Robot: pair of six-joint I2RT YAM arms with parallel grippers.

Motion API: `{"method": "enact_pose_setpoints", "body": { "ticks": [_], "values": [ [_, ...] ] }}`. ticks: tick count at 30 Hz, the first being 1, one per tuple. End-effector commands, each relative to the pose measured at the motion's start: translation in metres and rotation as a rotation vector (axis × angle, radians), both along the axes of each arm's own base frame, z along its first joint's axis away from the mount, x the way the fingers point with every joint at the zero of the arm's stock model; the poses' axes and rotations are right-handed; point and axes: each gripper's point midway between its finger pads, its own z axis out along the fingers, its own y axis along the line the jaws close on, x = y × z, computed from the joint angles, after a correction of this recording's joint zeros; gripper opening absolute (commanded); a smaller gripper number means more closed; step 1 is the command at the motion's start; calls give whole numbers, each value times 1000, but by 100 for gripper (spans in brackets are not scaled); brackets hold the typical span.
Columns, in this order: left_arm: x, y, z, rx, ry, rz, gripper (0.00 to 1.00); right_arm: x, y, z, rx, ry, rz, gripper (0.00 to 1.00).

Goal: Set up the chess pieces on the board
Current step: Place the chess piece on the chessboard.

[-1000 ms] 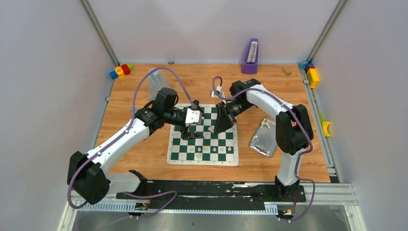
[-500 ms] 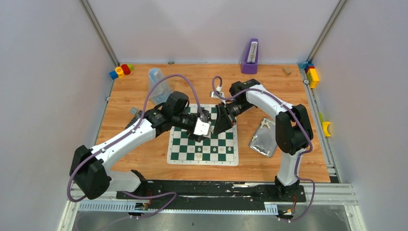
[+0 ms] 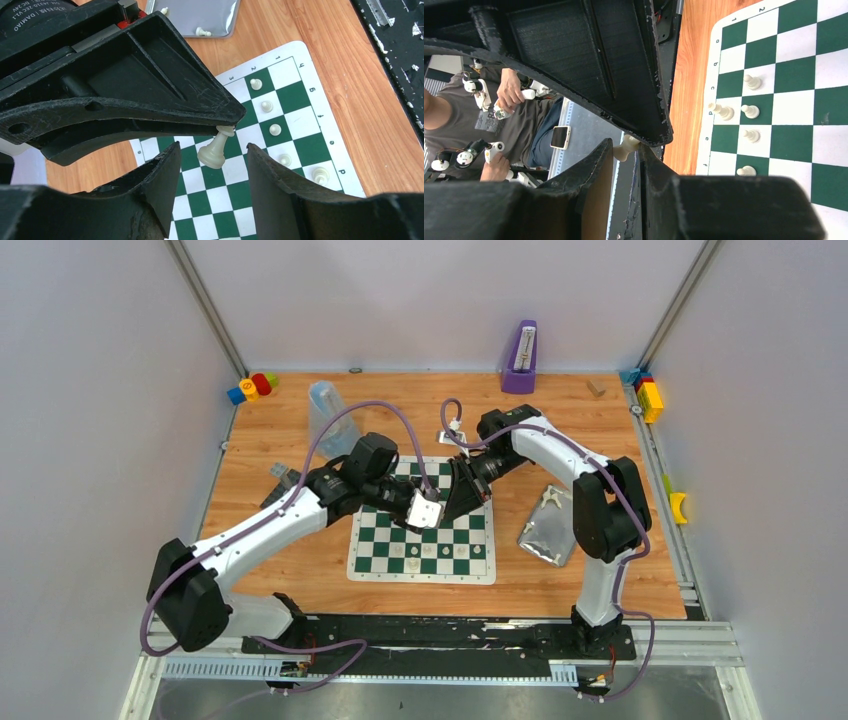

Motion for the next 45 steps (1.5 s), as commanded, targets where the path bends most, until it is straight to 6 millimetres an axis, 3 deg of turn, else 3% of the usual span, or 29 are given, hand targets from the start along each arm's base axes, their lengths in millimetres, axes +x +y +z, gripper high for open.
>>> {"method": "enact_pose_setpoints", "body": {
  "ticks": [1, 13, 20, 23, 30, 35, 41, 45],
  "values": [
    [5, -7, 15, -17, -47, -15, 58, -3, 2, 18, 65, -63, 5, 0],
    [6, -7, 10, -7, -42, -8, 45, -3, 2, 19, 57, -64, 2, 0],
    [-1, -6, 12, -9, -15, -13, 29, 2, 1, 19, 14, -78, -13, 2],
    [-6, -3, 10, 0, 4, -11, 24, 6, -1, 22, -11, -91, -31, 8],
    [-13, 9, 6, 40, 73, 47, 0, 24, -9, 34, -57, -159, -112, 33],
    [-17, 21, -1, 70, 151, 135, 0, 31, -17, 48, -67, -233, -172, 44],
    [-20, 31, -2, 31, 306, 239, 0, 36, -22, 53, -71, -385, -247, 45],
    [-18, 40, 0, -6, 433, 282, 0, 35, -17, 45, -78, -544, -291, 45]
  ]
}}
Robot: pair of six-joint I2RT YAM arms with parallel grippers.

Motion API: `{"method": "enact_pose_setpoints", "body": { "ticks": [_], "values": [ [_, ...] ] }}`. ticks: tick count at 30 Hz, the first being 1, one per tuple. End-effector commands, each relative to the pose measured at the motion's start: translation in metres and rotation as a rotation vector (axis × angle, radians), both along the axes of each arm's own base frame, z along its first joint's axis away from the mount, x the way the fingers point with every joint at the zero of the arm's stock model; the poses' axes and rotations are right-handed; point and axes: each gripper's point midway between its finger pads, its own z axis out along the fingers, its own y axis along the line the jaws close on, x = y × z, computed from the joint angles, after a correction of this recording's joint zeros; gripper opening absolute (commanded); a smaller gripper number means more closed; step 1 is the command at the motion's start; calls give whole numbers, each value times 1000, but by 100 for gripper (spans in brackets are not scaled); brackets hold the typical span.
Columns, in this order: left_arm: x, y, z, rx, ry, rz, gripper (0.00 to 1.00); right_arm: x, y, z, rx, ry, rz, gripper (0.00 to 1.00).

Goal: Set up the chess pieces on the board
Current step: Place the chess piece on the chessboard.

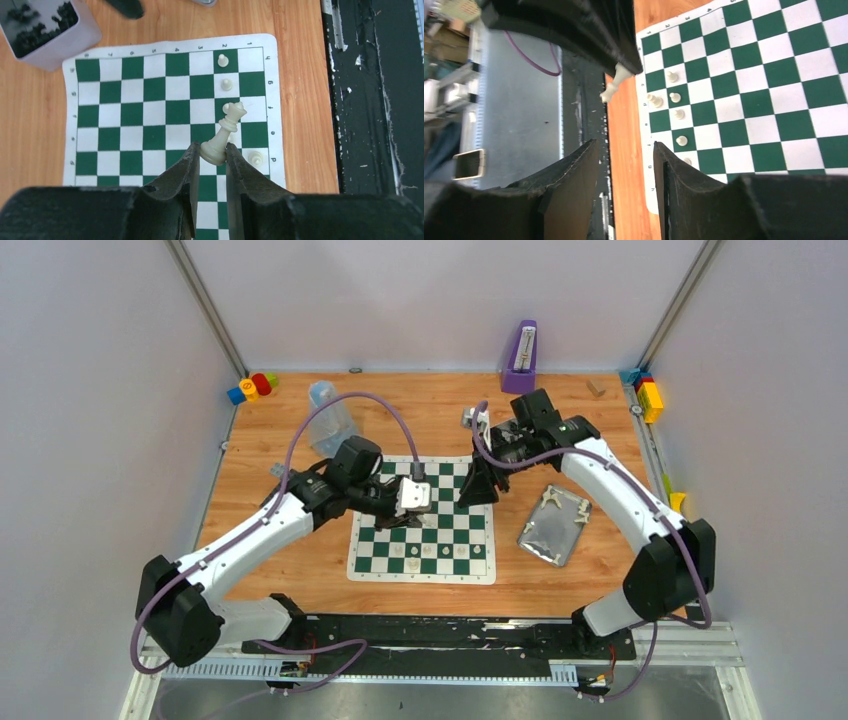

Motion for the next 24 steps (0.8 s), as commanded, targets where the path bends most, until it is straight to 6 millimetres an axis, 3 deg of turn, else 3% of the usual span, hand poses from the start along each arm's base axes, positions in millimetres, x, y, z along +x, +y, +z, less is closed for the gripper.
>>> {"method": "enact_pose_setpoints", "body": {
  "ticks": [1, 5, 13, 24],
  "values": [
    [-3, 7, 11, -80, 165, 72, 0, 7, 12, 5, 13, -253, -48, 46],
    [-5, 10, 21, -132, 241, 73, 0, -4, 26, 0, 12, -338, -17, 46],
    [-16, 4, 30, -190, 355, 26, 0, -5, 49, 0, -21, -470, 22, 45],
    [-12, 0, 28, -184, 418, 29, 0, -23, 53, -1, -28, -576, 81, 43]
  ]
}}
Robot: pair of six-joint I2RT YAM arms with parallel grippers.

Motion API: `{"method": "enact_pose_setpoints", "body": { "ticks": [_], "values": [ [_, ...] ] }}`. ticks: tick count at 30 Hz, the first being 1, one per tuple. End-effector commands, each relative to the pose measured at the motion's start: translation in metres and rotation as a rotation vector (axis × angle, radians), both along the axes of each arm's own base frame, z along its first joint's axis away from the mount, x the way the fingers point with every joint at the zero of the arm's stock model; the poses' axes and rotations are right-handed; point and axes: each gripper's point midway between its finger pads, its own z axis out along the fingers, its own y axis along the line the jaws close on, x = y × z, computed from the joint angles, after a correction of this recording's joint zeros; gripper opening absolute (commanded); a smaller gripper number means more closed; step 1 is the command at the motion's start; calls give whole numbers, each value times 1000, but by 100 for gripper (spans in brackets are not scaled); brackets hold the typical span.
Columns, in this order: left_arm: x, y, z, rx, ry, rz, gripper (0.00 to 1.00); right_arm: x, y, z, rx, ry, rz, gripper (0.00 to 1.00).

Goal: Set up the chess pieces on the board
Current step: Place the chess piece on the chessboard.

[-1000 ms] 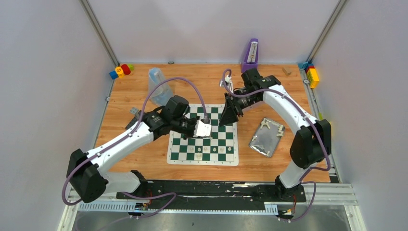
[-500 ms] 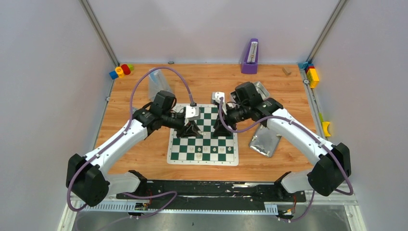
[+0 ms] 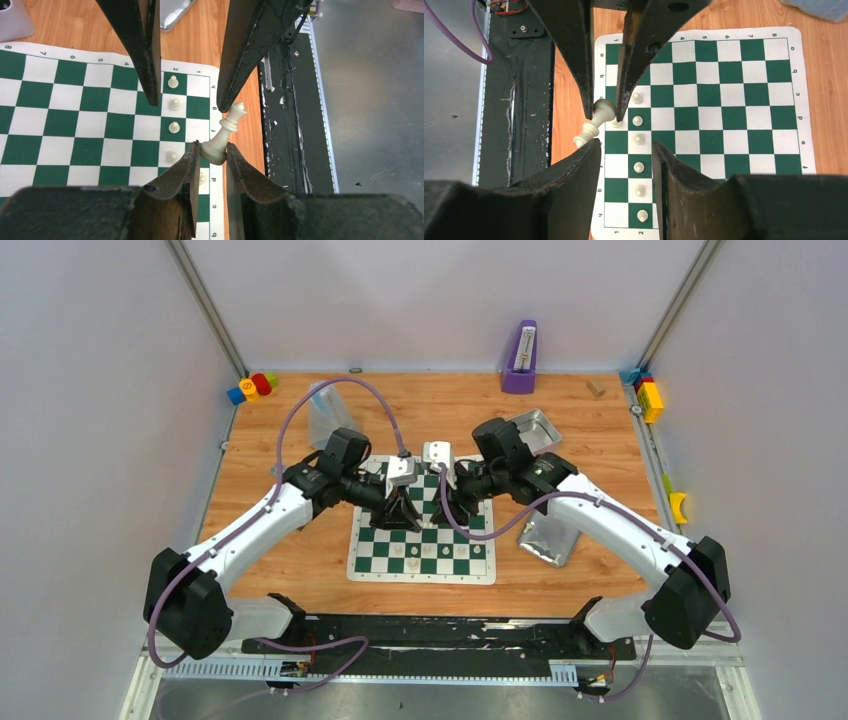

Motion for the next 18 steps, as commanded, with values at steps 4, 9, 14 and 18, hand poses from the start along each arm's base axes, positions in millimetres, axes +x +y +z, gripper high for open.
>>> {"method": "enact_pose_setpoints", "body": {
  "ticks": [4, 9, 14, 18],
  "values": [
    [5, -3, 17, -41, 14, -4, 0, -3, -5, 12, 20, -142, 18, 43],
    [5, 1, 20, -58, 22, -7, 0, -6, -13, 6, 2, -165, 14, 43],
    [9, -2, 21, -67, 27, -5, 0, -9, -11, 10, 21, -155, 31, 43],
    [12, -5, 21, -67, 45, -14, 0, -9, -3, 14, 28, -153, 43, 43]
  ]
}}
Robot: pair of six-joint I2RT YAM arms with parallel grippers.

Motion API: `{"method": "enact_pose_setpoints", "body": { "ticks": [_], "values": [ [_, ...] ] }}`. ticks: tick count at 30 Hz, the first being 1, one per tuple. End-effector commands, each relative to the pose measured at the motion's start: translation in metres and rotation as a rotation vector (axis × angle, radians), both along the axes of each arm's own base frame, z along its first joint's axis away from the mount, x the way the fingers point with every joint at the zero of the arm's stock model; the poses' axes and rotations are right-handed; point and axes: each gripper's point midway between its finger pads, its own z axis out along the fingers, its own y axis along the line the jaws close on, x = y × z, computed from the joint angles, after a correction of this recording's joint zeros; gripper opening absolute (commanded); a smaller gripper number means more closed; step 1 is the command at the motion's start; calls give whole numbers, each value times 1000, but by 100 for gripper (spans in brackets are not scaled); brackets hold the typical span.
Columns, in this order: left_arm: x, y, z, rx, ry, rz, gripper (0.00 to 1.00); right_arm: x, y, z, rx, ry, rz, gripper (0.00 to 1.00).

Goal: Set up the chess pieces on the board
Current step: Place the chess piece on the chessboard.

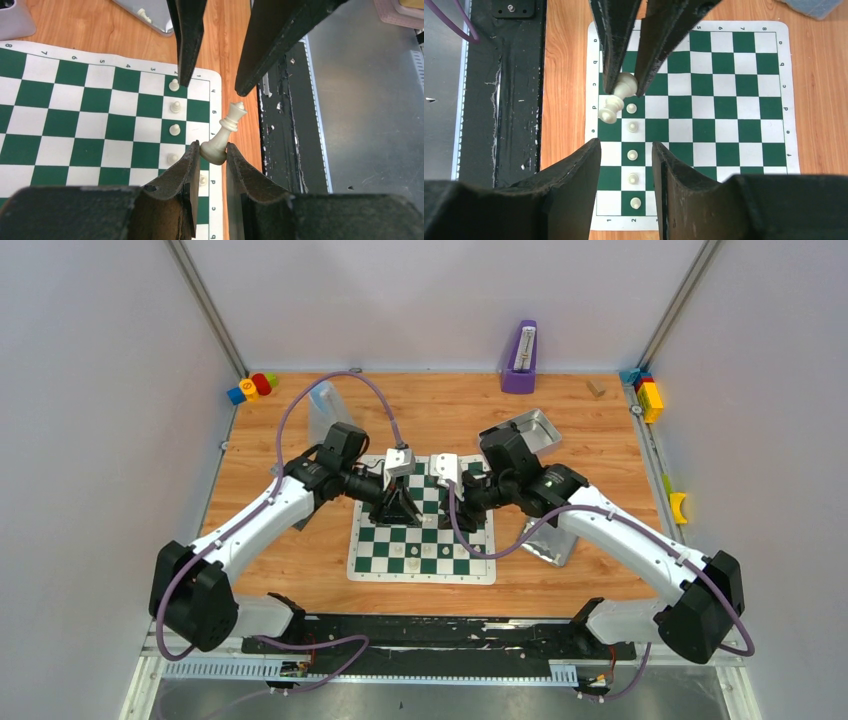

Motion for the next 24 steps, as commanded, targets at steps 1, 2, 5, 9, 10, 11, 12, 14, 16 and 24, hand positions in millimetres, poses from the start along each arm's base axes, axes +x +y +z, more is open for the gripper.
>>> {"method": "enact_pose_setpoints", "body": {
  "ticks": [1, 2, 5, 9, 10, 11, 12, 14, 16, 24],
  "values": [
    [6, -8, 18, -46, -2, -24, 0, 0, 14, 21, 48, -47, 39, 43],
    [6, -9, 19, -51, 2, -28, 0, 1, 15, 21, 47, -48, 41, 43],
    [5, -9, 19, -55, 7, -34, 0, 0, 20, 23, 46, -51, 48, 41],
    [5, -9, 17, -56, 14, -36, 0, 2, 23, 24, 45, -57, 47, 40],
    [4, -9, 17, -57, 16, -38, 0, 2, 23, 25, 44, -60, 46, 40],
    [4, -9, 17, -57, 15, -38, 0, 2, 24, 25, 42, -60, 46, 39],
    [4, -10, 17, -58, 15, -39, 0, 1, 24, 24, 41, -59, 48, 37],
    [4, -10, 16, -58, 15, -39, 0, 0, 25, 24, 39, -54, 56, 32],
    [5, -10, 16, -57, 19, -39, 0, -2, 25, 23, 35, -52, 59, 27],
    [7, -11, 14, -52, 31, -32, 1, -5, 25, 24, 38, -51, 68, 19]
  ]
}}
